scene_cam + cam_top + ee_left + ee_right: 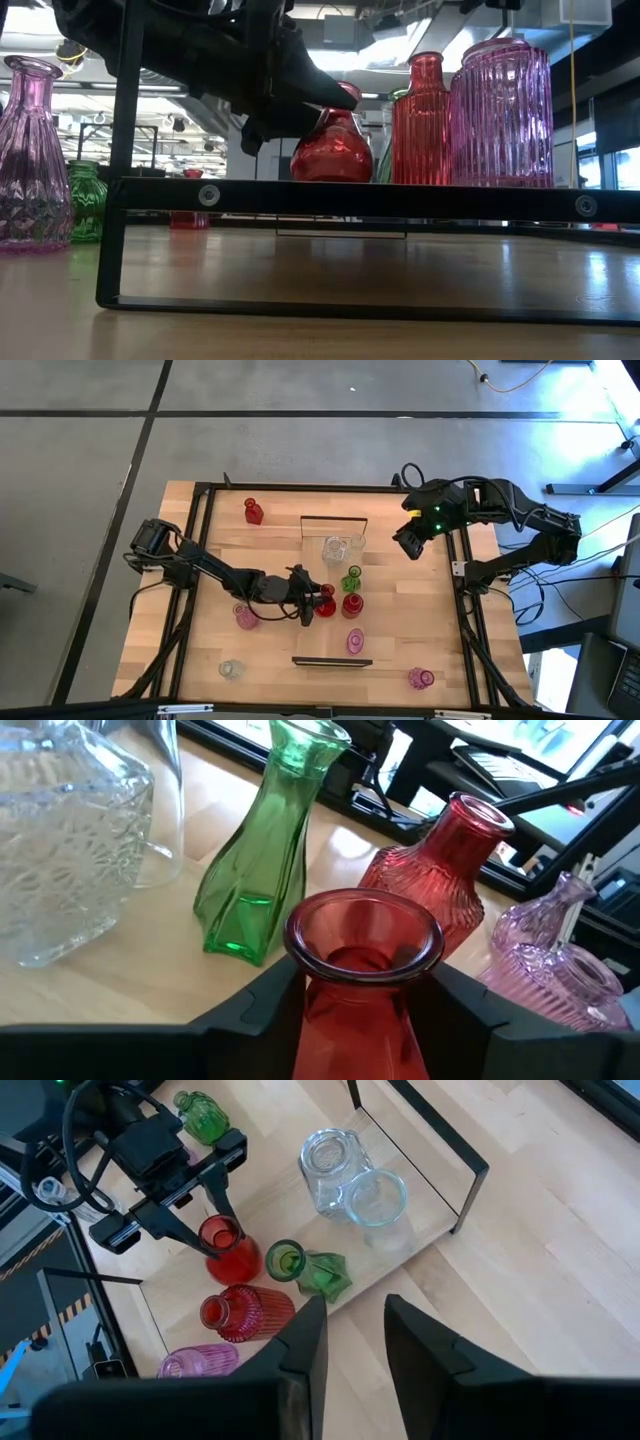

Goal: Sort vases onto shelf
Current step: Put the bottom red vase aligned with the other red vase on the shelf

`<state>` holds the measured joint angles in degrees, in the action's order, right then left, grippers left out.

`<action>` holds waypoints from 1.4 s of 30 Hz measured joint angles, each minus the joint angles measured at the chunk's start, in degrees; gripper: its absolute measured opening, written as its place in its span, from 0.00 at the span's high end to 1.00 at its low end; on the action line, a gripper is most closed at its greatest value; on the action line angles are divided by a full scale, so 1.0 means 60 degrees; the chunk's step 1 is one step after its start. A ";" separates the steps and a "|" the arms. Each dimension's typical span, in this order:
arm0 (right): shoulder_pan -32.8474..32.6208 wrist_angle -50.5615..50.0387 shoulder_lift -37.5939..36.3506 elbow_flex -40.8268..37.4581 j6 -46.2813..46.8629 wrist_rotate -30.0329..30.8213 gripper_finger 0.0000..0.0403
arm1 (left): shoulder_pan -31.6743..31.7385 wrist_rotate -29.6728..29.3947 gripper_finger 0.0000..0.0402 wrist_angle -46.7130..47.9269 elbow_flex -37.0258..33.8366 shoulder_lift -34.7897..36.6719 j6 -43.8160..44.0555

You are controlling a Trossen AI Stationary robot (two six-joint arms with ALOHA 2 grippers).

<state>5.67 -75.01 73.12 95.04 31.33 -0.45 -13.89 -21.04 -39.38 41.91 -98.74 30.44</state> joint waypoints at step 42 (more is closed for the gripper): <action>0.0000 0.0015 0.0000 0.0004 -0.0018 -0.0025 0.79 | 0.0022 0.0207 0.40 -0.1758 -0.0007 0.0033 0.0095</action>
<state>5.67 -74.91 73.12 95.07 31.22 -0.60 -13.76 -19.80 -49.93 41.87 -98.54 31.01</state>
